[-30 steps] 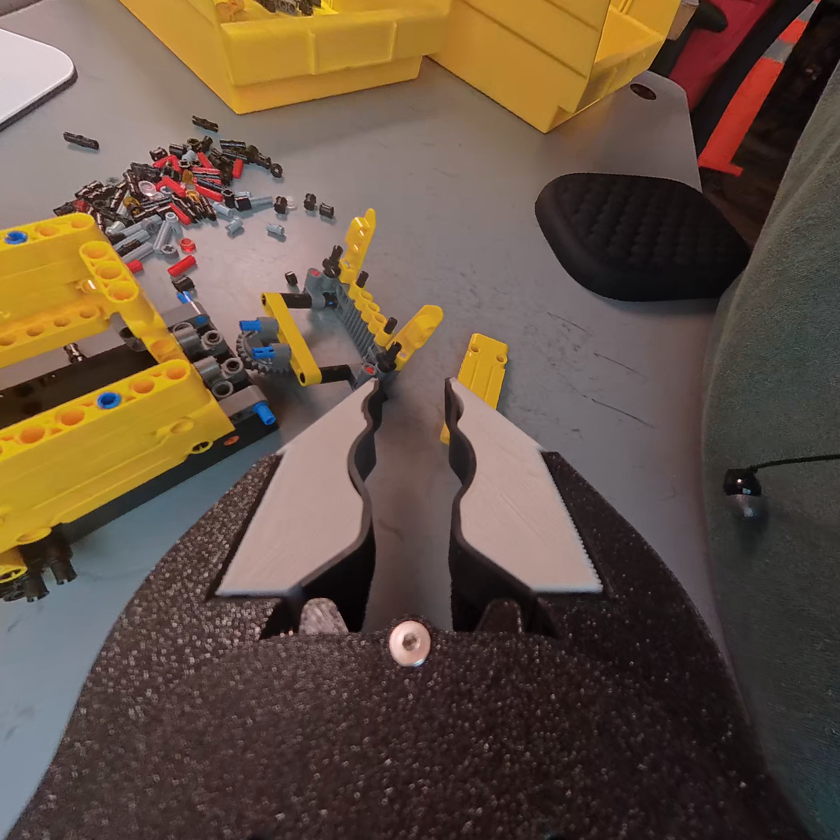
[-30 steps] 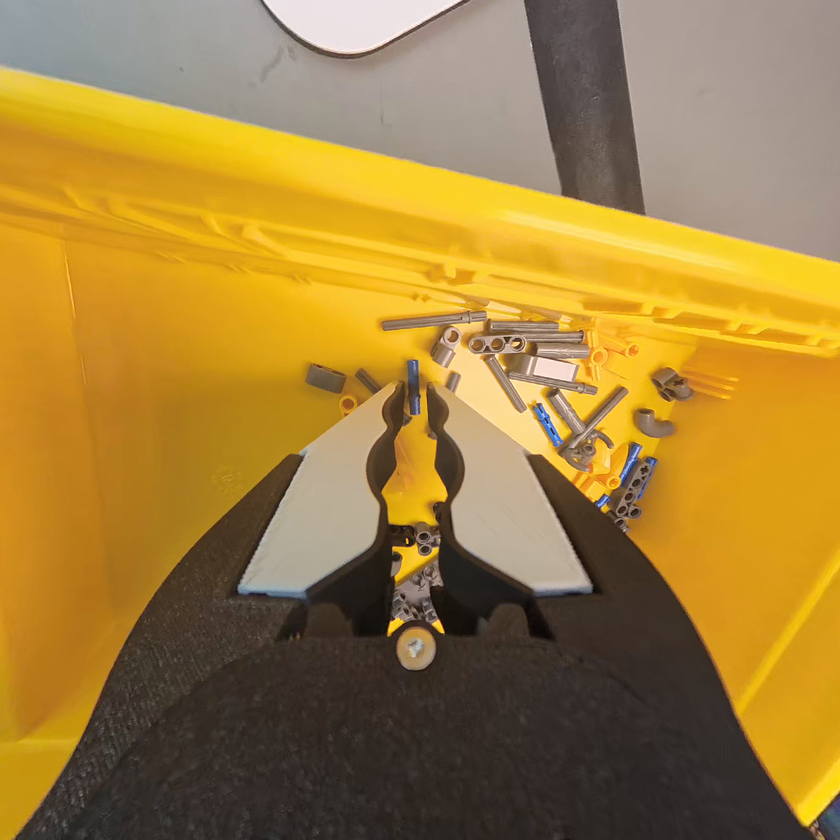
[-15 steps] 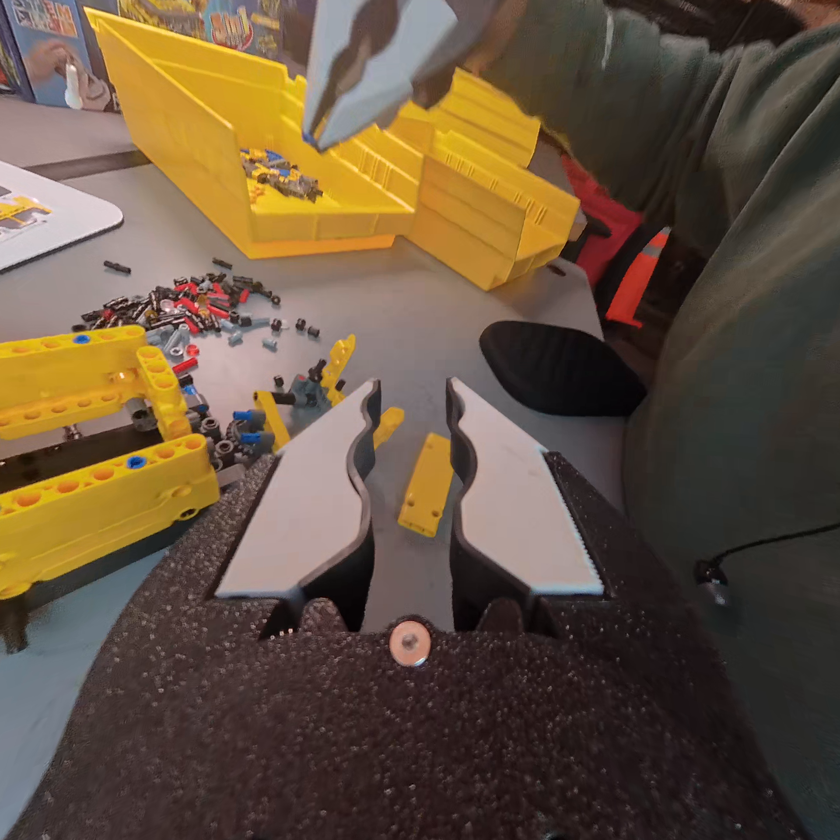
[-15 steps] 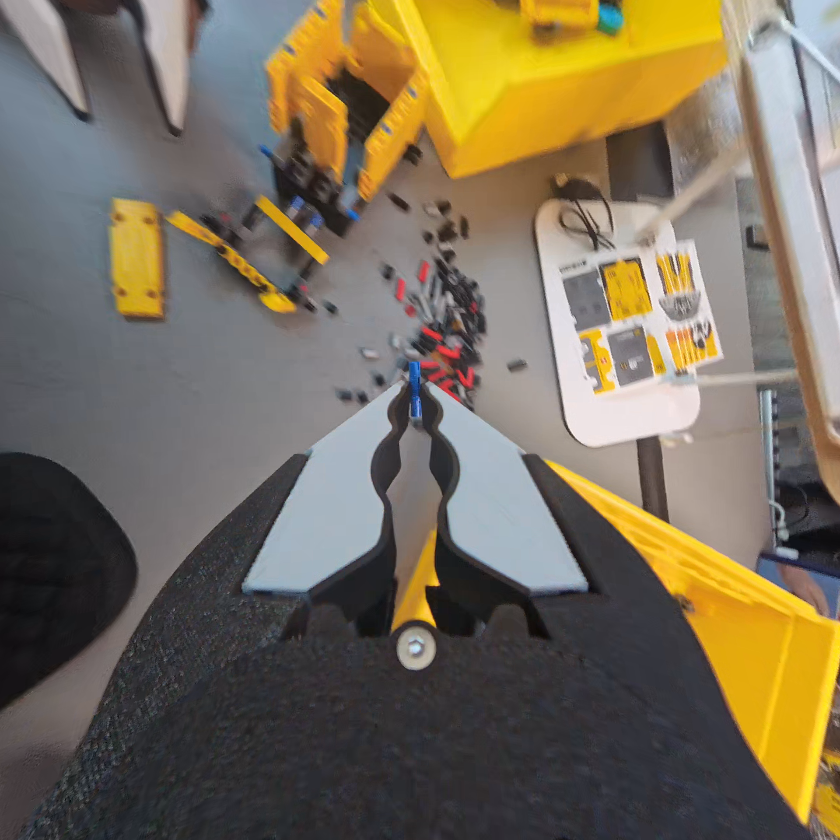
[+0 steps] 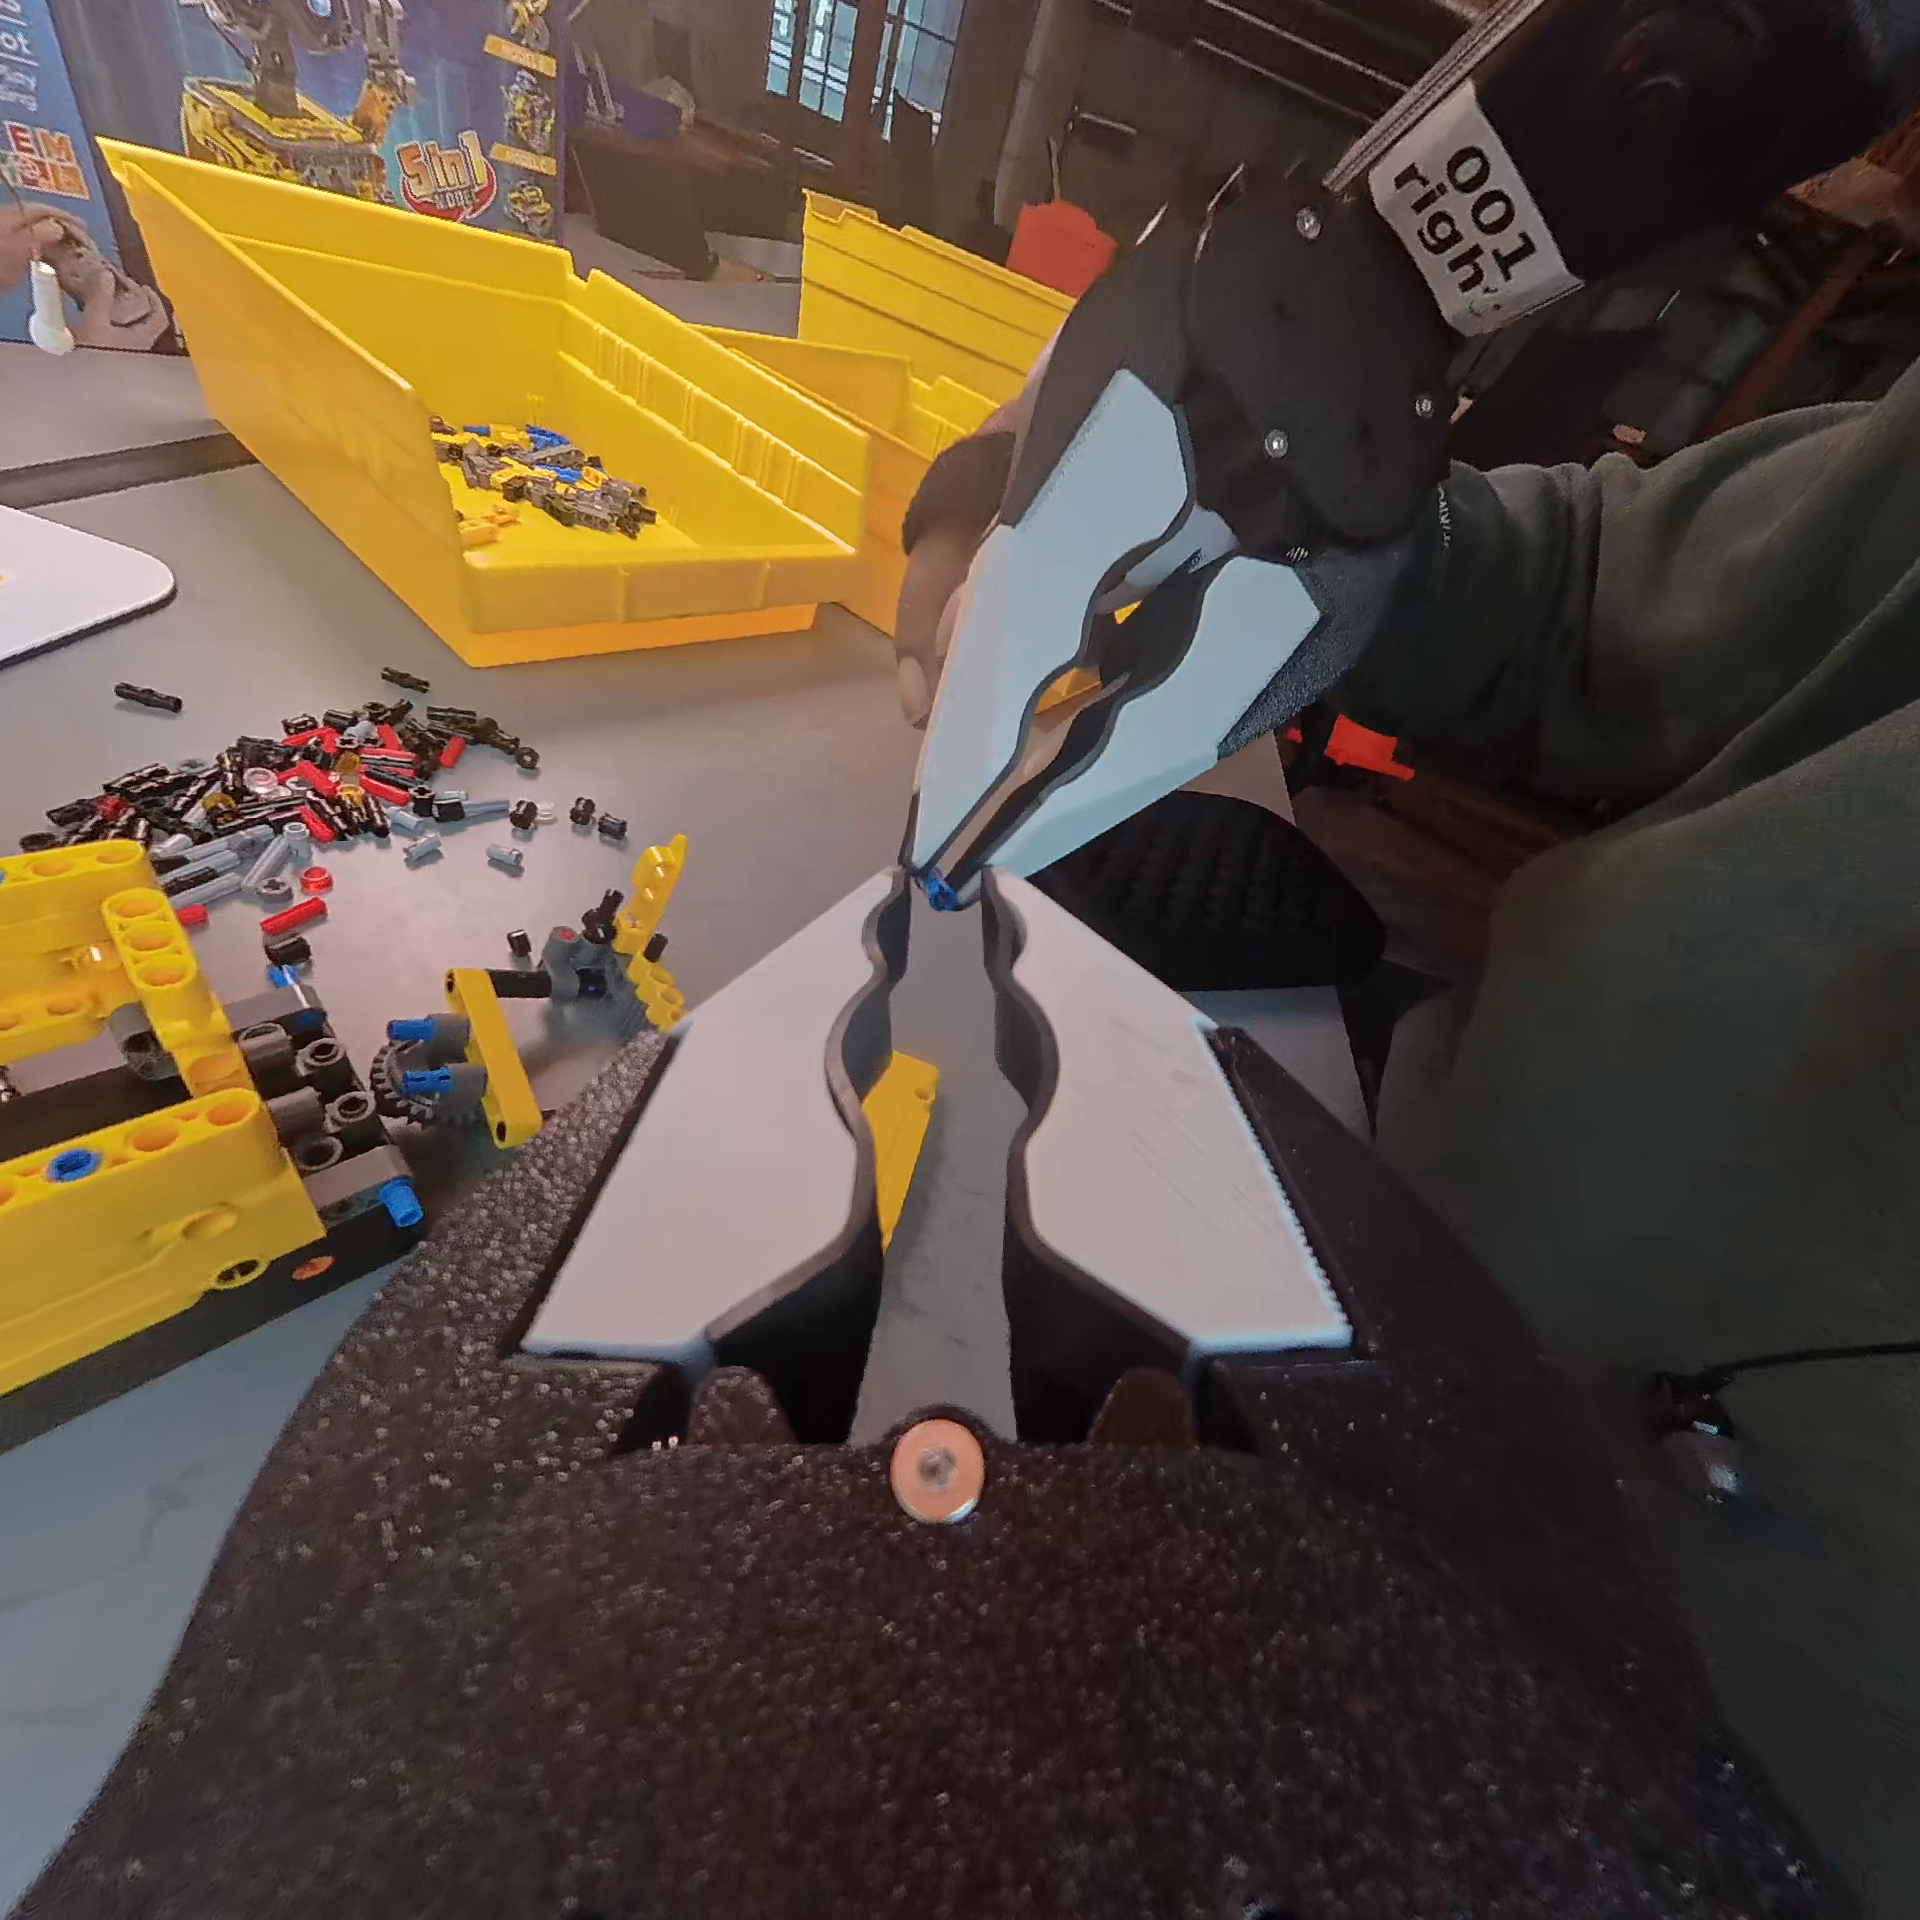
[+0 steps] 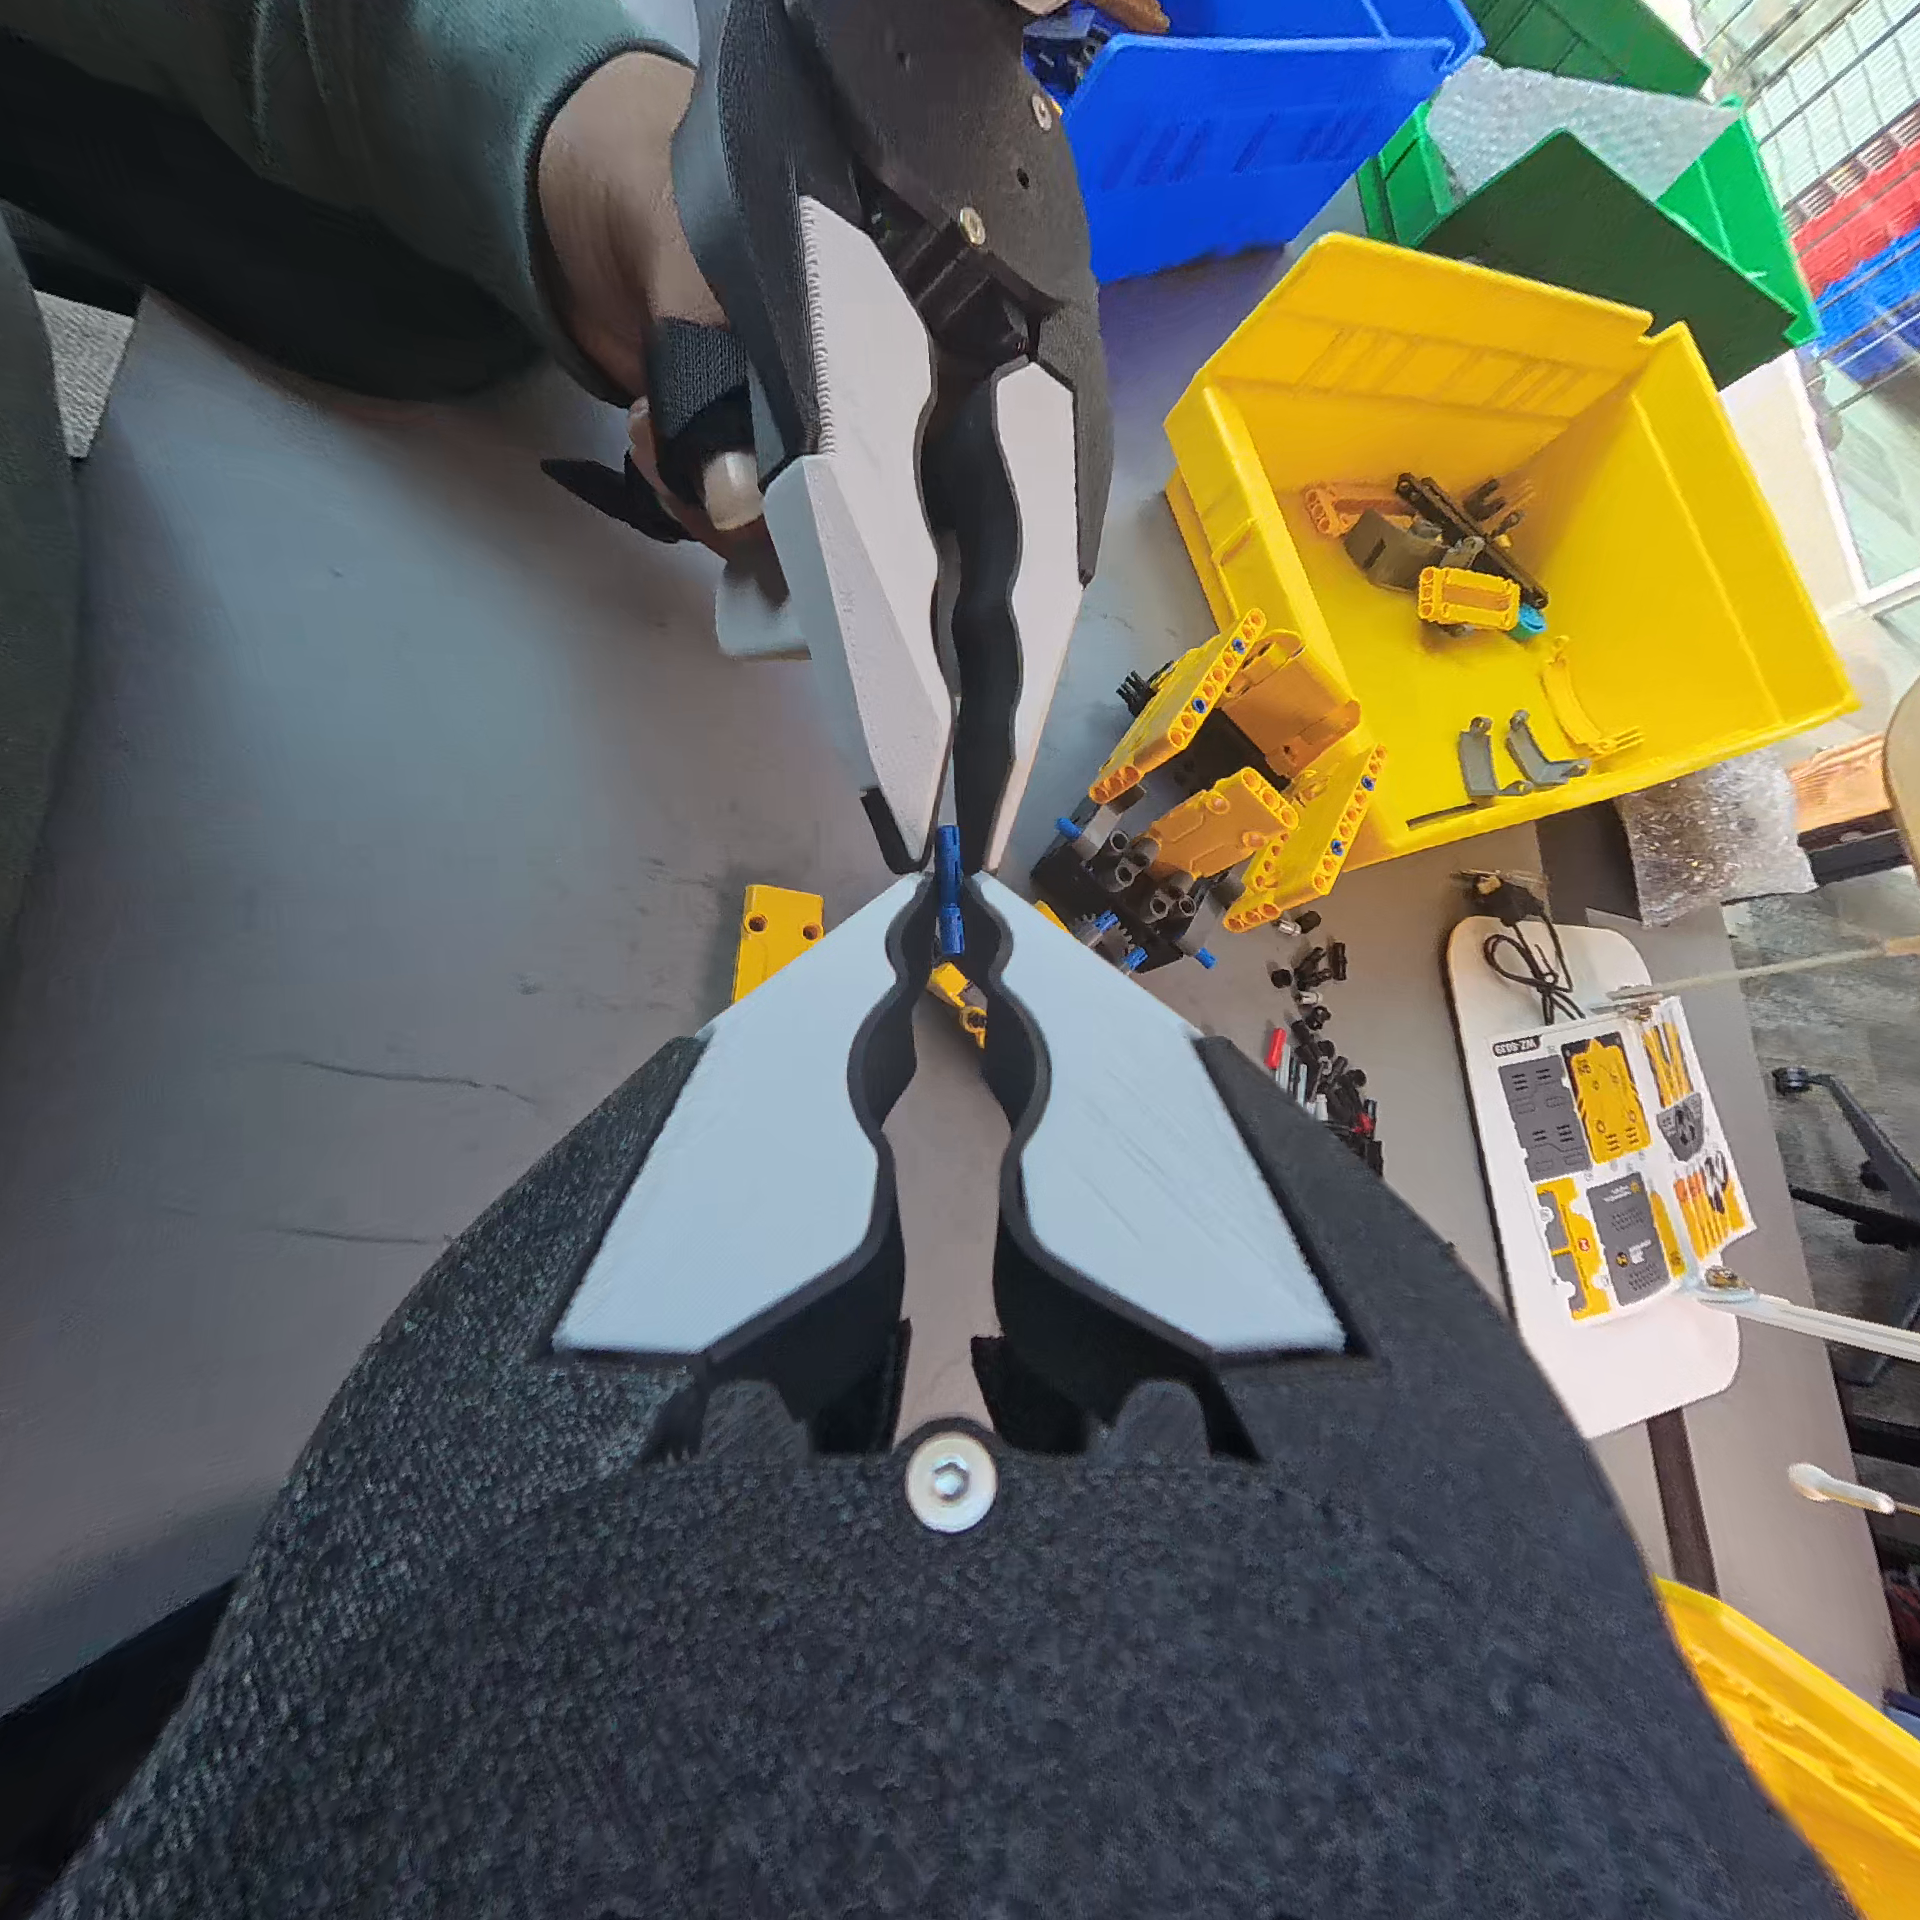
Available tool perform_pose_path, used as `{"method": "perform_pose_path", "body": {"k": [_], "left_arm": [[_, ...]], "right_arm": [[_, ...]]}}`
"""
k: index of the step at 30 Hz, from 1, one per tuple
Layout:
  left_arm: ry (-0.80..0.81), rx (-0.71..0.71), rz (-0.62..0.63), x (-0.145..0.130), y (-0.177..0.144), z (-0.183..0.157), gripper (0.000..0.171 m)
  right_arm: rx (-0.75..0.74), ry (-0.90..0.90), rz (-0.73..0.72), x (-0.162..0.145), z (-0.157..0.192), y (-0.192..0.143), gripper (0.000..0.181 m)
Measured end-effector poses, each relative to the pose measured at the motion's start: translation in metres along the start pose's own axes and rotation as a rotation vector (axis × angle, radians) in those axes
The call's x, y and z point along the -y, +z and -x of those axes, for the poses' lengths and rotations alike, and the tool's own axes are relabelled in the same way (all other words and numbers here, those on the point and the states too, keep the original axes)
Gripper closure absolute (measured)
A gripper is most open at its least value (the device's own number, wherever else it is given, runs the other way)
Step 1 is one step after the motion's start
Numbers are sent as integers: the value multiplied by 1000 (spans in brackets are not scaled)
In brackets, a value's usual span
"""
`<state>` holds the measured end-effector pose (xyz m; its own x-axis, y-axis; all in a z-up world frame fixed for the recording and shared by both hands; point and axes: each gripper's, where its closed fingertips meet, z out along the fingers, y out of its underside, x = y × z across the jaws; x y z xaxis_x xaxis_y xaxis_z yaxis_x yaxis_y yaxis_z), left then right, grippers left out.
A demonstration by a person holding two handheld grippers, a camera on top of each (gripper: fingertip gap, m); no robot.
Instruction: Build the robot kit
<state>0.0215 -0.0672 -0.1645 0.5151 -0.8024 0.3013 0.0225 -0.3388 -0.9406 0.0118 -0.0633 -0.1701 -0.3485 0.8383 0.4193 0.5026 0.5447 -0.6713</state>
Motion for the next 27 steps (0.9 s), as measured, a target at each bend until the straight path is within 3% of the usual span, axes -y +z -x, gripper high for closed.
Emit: {"method": "perform_pose_path", "body": {"k": [6, 11, 14, 27], "left_arm": [[-52, -78, -42, 9, -6, -8, 168], [-232, -311, -156, 27, -17, -28, 168], [-328, -431, -223, 37, -24, -35, 168], [-425, -507, -242, 36, -24, -35, 168]], "right_arm": [[-20, -66, -68, 14, 1, -11, 178], [-18, -42, -265, 39, 4, -28, 177], [-38, -45, -298, 42, 5, -30, 163], [-66, -46, -369, 50, 3, -35, 176]]}}
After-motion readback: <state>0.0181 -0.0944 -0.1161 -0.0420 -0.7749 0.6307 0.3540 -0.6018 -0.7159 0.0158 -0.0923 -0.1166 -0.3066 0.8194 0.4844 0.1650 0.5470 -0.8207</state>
